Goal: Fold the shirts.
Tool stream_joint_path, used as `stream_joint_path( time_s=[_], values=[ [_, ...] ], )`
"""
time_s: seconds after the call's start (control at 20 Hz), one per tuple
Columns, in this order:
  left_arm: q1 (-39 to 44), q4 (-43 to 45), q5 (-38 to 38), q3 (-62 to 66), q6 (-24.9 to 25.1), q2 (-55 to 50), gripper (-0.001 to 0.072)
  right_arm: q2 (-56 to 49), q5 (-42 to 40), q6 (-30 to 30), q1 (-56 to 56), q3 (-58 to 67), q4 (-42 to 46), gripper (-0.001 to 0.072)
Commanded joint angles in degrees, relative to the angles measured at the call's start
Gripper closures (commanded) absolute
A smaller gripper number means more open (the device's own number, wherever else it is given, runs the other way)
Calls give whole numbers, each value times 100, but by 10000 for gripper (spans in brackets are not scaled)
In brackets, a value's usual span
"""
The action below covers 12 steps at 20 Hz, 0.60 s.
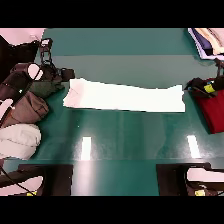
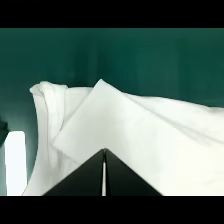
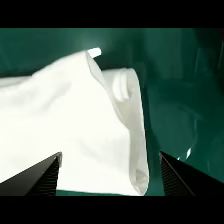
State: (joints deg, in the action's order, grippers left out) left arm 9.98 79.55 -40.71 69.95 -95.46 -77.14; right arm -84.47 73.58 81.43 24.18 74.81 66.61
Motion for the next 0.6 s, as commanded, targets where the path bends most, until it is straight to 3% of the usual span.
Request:
stream_joint_path(
  time_s=[0.0,0.25,0.55],
  values=[
    [-2,-24,-487,24,55,-4,672,-485,955,-505,457,46,-549,21],
    [-2,-24,-1156,22,61,-4,672,-1093,758,-769,586,46,-817,33],
    [4,-282,-1421,22,138,-4,673,-1552,546,-977,452,46,-1019,137]
  ],
)
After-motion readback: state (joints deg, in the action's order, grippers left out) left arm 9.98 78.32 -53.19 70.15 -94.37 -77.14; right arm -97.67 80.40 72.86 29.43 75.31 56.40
